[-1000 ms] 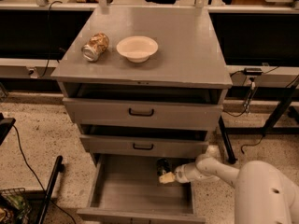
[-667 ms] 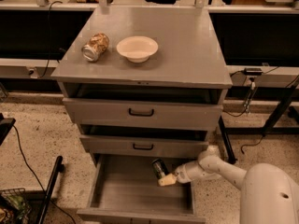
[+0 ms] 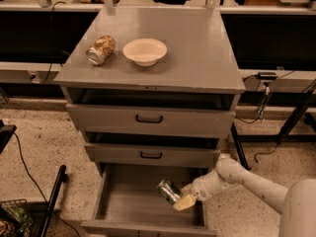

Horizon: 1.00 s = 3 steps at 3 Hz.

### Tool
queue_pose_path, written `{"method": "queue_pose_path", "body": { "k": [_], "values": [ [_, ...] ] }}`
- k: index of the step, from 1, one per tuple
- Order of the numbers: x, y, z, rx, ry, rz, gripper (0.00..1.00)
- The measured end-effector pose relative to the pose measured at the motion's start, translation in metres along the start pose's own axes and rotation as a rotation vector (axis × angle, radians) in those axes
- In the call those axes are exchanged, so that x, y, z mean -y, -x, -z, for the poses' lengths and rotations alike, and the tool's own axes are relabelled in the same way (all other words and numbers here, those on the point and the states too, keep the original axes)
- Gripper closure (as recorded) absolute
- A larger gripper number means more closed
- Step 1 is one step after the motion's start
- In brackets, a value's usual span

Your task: Pick green can from bottom drawer and place on counter

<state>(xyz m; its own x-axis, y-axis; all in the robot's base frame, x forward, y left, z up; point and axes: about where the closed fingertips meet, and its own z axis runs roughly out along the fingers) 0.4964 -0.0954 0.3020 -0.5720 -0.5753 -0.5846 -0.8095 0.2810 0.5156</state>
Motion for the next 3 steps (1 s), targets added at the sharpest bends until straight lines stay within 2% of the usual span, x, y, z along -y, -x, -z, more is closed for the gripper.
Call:
{"method": "queue_pose_path", "body": {
  "k": [1,2,3],
  "values": [
    [-0.031,0.001,0.03,0.088,0.029,0.109,1.0],
    [-0.05,0.006,0.053,0.16,0.041,0.186,1.0],
    [-0.066,0.019,0.081,0.247,0.018,0.23,1.0]
  ]
}}
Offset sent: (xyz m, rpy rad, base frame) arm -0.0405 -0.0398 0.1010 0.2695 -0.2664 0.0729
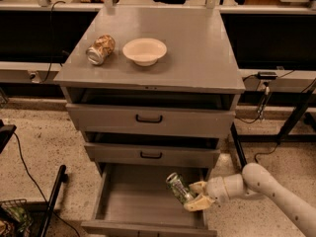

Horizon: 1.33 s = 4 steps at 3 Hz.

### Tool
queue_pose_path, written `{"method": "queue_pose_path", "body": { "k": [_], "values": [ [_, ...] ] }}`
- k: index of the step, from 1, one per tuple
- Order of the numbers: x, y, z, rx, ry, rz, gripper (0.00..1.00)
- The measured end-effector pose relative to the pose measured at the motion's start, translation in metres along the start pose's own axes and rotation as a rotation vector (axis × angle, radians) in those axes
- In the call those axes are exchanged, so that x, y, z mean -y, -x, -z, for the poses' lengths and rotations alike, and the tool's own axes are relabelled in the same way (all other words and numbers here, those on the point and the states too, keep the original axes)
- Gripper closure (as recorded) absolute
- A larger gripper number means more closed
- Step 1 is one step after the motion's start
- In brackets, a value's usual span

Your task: Pick green can from bottom drawer and place on counter

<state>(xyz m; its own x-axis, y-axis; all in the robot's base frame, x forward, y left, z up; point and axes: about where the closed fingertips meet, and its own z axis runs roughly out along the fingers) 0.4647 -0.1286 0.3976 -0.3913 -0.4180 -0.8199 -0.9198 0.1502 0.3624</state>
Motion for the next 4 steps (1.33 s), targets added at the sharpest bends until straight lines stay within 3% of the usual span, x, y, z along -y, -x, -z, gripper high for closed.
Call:
{"method": "queue_pose_path", "body": {
  "k": [1,2,3,4],
  "values": [
    [-0.019,0.037,0.05,0.075,-0.098,0.032,1.0],
    [-0.026,0.064,0.09,0.111,-0.164,0.053,1.0],
    [-0.046,0.093,0.134,0.103,-0.232,0.113,1.0],
    [-0.061,0.13,0.174,0.097,-0.218,0.181,1.0]
  ]
}}
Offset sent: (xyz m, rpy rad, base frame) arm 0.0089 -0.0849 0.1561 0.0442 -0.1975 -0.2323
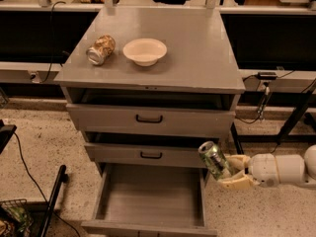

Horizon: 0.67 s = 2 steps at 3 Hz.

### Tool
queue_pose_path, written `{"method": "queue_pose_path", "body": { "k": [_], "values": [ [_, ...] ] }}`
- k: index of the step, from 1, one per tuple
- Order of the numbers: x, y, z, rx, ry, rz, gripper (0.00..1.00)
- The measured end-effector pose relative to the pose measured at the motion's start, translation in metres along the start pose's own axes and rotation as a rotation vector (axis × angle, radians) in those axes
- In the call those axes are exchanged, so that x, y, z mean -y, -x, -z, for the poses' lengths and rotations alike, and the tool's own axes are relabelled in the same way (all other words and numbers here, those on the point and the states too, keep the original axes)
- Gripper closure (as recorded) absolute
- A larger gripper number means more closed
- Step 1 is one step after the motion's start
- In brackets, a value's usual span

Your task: Pick green can from bottom drawer and place on counter

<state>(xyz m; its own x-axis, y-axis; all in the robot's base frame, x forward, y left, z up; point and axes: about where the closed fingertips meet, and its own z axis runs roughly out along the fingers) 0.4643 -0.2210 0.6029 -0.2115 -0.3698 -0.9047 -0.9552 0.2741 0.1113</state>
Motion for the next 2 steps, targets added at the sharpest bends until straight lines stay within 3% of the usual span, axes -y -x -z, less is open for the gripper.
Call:
{"method": "queue_pose_path", "body": {
  "k": [1,2],
  "values": [
    [-0.003,-0.001,-0.001,0.0,0.011,-0.001,1.0],
    [-0.006,0.017,-0.006,-0.022,0.006,0.06,1.0]
  ]
}}
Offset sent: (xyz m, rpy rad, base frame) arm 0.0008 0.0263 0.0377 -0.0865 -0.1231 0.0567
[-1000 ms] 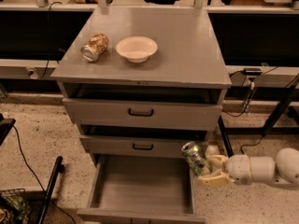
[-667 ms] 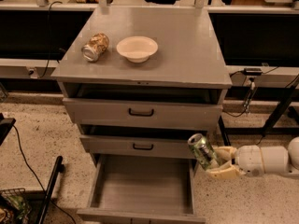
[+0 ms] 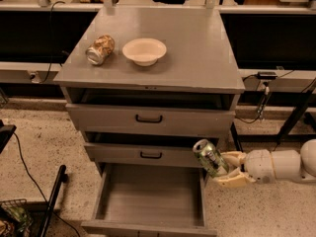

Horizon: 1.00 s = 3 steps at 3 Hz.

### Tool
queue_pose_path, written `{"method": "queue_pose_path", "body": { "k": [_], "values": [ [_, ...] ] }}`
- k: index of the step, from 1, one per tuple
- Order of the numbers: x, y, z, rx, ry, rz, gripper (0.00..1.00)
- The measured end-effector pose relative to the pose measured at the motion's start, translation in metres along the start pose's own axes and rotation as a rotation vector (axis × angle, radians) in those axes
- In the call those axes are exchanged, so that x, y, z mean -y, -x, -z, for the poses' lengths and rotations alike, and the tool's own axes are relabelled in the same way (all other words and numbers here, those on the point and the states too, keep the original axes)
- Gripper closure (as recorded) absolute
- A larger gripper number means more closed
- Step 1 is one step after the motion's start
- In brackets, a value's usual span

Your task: Pick green can from bottom drawer and place on counter

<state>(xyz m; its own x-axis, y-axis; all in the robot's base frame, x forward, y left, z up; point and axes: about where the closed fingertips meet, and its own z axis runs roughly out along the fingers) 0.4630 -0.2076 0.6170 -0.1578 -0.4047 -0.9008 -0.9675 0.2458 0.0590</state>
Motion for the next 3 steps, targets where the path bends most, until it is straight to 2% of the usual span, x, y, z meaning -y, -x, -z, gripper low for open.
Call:
{"method": "queue_pose_path", "body": {
  "k": [1,2,3],
  "values": [
    [-0.009,0.046,-0.008,-0.022,0.01,0.099,1.0],
    [-0.013,0.127,-0.007,-0.043,0.024,0.211,1.0],
    [0.0,0.208,-0.009,-0.097,0.063,0.247,1.0]
  ]
}}
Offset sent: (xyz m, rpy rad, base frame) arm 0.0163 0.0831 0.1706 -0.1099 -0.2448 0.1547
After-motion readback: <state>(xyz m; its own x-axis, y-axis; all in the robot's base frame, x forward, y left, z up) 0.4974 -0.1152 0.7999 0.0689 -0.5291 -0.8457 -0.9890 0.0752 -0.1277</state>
